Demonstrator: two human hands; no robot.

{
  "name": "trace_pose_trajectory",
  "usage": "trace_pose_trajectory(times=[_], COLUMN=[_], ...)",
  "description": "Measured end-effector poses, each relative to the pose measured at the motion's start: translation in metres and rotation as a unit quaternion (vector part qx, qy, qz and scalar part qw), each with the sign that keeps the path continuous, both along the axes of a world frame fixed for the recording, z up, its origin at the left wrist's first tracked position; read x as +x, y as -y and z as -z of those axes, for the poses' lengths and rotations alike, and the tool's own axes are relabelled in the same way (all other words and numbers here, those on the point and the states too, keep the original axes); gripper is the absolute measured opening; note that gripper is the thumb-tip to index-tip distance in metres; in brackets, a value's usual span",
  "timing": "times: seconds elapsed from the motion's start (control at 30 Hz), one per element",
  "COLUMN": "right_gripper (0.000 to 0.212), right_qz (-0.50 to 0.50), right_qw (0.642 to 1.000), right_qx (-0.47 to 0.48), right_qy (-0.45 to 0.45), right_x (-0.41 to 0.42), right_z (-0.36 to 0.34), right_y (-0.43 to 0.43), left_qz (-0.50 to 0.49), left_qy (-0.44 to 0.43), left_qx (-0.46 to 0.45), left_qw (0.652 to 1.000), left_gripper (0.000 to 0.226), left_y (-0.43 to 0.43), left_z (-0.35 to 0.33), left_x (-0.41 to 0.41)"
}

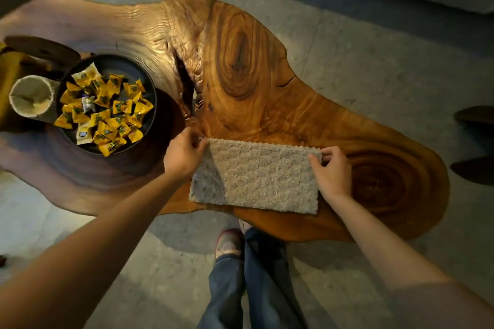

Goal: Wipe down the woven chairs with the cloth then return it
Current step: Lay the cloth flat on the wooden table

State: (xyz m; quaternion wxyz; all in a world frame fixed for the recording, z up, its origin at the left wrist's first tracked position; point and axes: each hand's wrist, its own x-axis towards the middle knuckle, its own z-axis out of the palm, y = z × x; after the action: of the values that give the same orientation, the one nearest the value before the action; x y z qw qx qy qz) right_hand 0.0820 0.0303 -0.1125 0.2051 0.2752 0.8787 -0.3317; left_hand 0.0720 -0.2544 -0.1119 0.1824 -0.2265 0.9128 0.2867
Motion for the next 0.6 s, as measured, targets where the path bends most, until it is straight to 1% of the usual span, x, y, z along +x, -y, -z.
trace_pose_trajectory(times=[0.07,0.17,0.27,0.33,0.4,0.53,0.6], right_gripper=[0.027,0.037,0.032,0.028,0.026,0.015,0.013], right_qz=[0.05,0.08,0.073,0.062,0.041,-0.064,-0.102], right_qw=[0.999,0.993,0.99,0.992,0.995,0.99,0.982], right_qx=[-0.006,-0.032,-0.065,-0.077,-0.085,-0.096,-0.126], right_qy=[0.011,0.075,0.097,0.077,0.037,-0.077,-0.093], right_x=[0.011,0.03,0.038,0.036,0.033,0.029,0.028], right_z=[0.001,0.002,0.001,-0.003,-0.013,-0.043,-0.053], right_y=[0.001,0.001,0.0,0.0,0.002,0.022,0.043], left_qz=[-0.021,-0.049,-0.068,-0.088,-0.106,-0.138,-0.132], left_qy=[-0.02,-0.034,-0.007,0.004,0.014,0.02,0.018], left_qx=[-0.001,0.006,0.02,0.043,0.064,0.124,0.151], left_qw=[1.0,0.998,0.997,0.995,0.992,0.982,0.98], left_gripper=[0.03,0.042,0.046,0.044,0.043,0.036,0.034], left_y=[-0.005,-0.013,-0.017,-0.017,-0.015,-0.012,-0.011], left_z=[-0.001,-0.004,-0.004,-0.003,-0.003,-0.007,-0.008], left_x=[0.01,0.035,0.054,0.062,0.065,0.065,0.067])
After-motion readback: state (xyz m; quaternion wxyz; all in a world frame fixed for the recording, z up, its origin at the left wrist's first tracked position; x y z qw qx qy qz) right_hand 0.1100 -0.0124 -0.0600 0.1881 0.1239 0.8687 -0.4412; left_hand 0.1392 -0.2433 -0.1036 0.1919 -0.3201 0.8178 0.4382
